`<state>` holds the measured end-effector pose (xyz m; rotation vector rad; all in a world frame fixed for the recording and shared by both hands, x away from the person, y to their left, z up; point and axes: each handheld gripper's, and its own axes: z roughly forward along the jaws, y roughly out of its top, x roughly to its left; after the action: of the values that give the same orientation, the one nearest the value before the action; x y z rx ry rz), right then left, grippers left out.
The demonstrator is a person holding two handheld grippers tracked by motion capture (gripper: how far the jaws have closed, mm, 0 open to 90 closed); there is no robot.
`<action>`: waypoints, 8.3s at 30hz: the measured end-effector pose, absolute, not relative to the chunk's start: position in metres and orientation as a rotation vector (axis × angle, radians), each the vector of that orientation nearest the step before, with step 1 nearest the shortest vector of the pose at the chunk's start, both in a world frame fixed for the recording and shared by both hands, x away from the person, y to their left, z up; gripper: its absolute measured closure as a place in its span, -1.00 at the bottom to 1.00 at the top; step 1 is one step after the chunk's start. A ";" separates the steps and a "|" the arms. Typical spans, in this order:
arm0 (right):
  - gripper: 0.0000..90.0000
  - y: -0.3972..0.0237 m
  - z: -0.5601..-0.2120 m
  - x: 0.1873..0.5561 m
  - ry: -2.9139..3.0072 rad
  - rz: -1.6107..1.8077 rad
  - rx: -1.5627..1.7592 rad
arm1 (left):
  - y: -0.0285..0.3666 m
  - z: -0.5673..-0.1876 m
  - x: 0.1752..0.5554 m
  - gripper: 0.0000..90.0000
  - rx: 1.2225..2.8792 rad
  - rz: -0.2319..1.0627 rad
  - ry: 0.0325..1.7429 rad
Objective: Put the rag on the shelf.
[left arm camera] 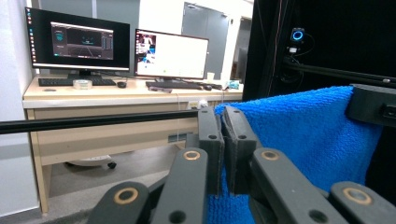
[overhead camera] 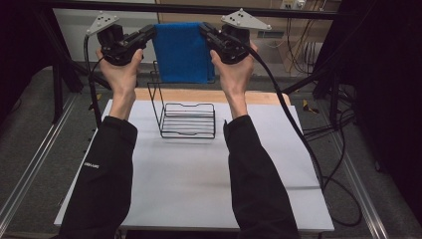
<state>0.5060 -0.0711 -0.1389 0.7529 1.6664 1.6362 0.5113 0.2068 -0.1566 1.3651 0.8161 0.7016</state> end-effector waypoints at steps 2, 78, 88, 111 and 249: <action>0.86 -0.071 -0.140 0.510 1.672 1.627 0.755 | 0.207 -0.158 0.514 0.92 1.365 0.705 0.821; 0.83 -0.074 -0.218 0.497 1.803 1.630 0.809 | 0.220 -0.222 0.488 0.91 1.552 0.690 0.734; 0.83 -0.075 -0.222 0.488 1.823 1.623 0.751 | 0.224 -0.228 0.478 0.90 1.573 0.647 0.716; 0.82 -0.078 -0.235 0.480 1.957 1.582 0.726 | 0.229 -0.234 0.467 0.69 1.667 0.593 0.736; -0.98 -0.274 -0.444 0.360 2.291 1.346 1.180 | 0.271 -0.444 0.365 -0.77 2.026 0.383 0.897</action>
<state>0.3605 -0.2741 -0.4435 1.1803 2.2915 1.3462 0.3653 0.2705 -0.4439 2.0262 0.8969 0.3833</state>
